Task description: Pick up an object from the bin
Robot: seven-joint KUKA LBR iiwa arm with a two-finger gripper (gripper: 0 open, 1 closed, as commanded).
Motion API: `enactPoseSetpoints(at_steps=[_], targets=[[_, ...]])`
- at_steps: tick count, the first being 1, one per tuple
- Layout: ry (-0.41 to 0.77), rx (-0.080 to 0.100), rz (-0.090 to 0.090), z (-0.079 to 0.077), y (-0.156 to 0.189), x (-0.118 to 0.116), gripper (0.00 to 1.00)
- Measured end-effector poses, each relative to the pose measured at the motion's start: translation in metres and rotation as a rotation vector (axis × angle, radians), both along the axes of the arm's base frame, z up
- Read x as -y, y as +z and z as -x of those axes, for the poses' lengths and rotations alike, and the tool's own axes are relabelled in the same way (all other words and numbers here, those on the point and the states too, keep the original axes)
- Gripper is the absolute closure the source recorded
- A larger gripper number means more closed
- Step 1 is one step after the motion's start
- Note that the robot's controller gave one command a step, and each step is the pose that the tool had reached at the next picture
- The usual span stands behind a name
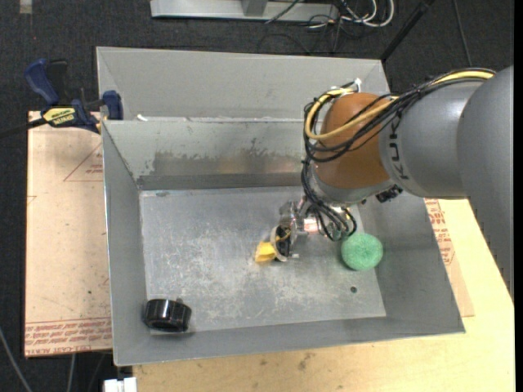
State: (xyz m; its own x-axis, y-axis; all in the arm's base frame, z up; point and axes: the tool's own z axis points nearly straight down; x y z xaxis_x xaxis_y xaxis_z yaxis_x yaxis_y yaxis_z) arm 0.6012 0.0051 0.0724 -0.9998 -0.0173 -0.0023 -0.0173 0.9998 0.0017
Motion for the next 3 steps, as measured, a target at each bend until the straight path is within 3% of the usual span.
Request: enactPoseSetpoints(at_steps=[2,3], targets=[[0.000,0.000,0.000,0.000,0.000,0.000,1.00],[-0.014,0.009,0.000,0.006,0.181,-0.010,1.00]])
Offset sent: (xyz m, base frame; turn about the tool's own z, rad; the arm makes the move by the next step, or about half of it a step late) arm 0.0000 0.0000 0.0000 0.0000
